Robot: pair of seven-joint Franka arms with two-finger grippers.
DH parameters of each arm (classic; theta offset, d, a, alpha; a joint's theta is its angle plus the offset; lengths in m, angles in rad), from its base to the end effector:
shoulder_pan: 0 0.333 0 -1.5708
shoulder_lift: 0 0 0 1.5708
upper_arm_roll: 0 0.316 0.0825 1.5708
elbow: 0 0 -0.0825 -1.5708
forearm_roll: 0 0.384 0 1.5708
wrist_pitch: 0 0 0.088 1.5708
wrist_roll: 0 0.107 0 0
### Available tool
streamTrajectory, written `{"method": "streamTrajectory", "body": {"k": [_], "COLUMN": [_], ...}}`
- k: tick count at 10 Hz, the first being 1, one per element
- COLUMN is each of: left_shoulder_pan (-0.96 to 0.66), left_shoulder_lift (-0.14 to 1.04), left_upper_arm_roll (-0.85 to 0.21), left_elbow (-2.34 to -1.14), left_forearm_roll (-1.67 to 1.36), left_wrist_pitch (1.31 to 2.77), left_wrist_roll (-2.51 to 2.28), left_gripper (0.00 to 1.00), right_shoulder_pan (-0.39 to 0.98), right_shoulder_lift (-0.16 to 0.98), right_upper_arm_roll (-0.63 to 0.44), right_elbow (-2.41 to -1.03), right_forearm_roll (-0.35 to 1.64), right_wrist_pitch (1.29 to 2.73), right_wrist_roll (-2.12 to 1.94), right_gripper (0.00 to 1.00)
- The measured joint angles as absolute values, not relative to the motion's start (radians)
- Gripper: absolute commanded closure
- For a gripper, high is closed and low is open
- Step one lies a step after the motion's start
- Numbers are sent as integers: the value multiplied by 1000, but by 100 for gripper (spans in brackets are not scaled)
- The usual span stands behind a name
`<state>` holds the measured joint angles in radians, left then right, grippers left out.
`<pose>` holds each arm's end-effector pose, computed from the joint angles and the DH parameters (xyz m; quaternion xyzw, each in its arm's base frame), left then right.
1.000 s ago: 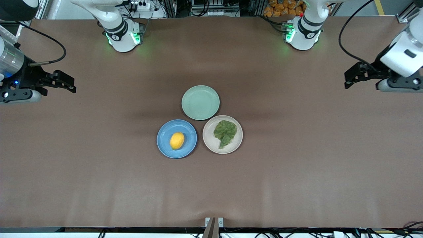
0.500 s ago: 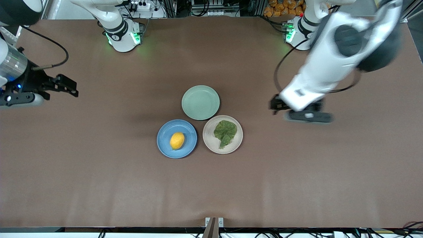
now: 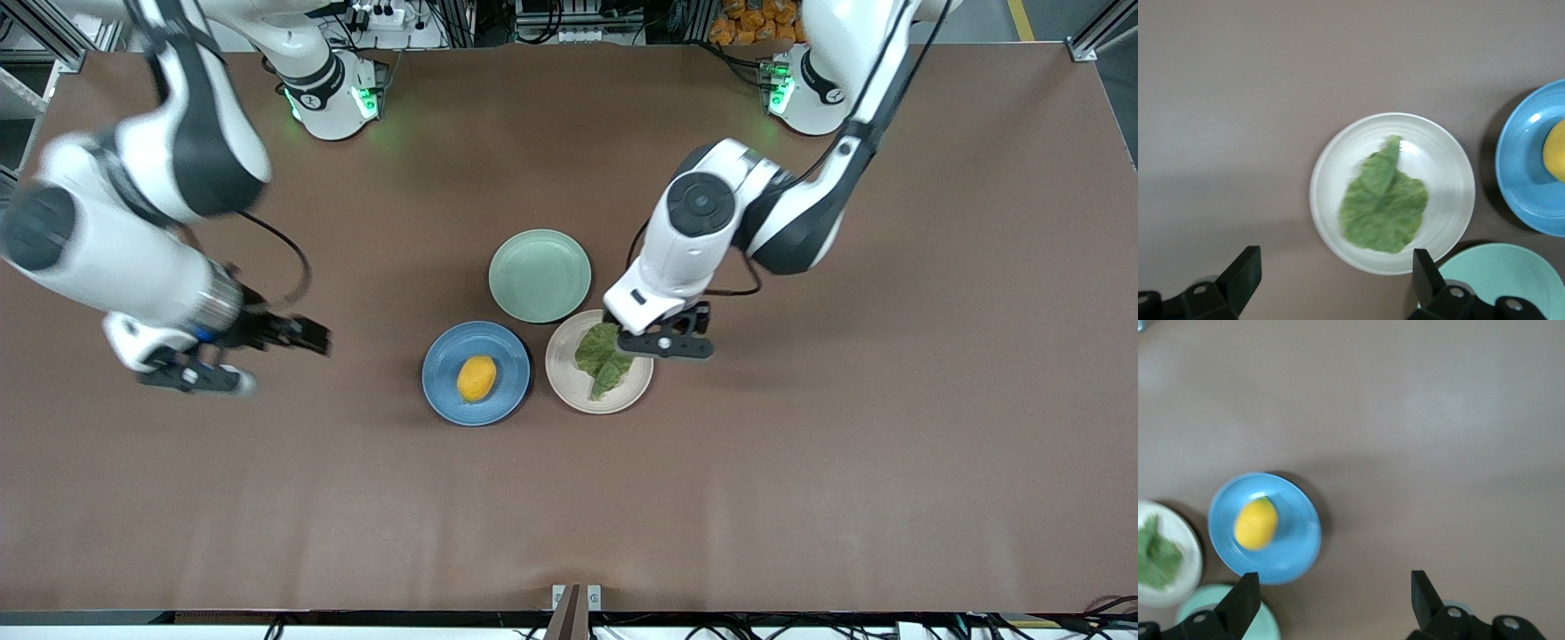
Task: Pick lemon and lettuce from blue and beige plates
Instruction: 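Reach the left gripper to the lettuce while the right gripper reaches the lemon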
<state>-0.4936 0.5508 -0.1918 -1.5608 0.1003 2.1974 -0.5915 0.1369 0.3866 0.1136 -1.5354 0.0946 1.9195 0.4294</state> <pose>0.5599 -0.4272 0.3386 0.9971 -0.0580 0.0345 0.0346 0.6519 0.1634 0.4347 -0.9918 0.1093 0.0221 0.0620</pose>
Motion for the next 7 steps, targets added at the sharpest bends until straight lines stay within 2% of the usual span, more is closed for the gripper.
{"method": "streamTrajectory", "body": {"k": [3, 7], "left_shoulder_pan": [-541, -543], "left_shoulder_lift": [676, 744], "left_upper_arm_roll": [-187, -184], "left_elbow": [-1559, -1554], "left_forearm_roll": [159, 210], "left_wrist_pitch": [2316, 2332], "left_wrist_roll": [-610, -610], "left_gripper": [0, 0], "right_shoulder_pan": [247, 311], "right_shoulder_lift": [592, 706], "right_upper_arm_roll": [114, 113], "right_elbow": [-1461, -1433], "right_forearm_roll": [123, 126], "right_wrist_pitch": [2036, 2096], "right_wrist_roll": [601, 646], "right_gripper": [0, 0]}}
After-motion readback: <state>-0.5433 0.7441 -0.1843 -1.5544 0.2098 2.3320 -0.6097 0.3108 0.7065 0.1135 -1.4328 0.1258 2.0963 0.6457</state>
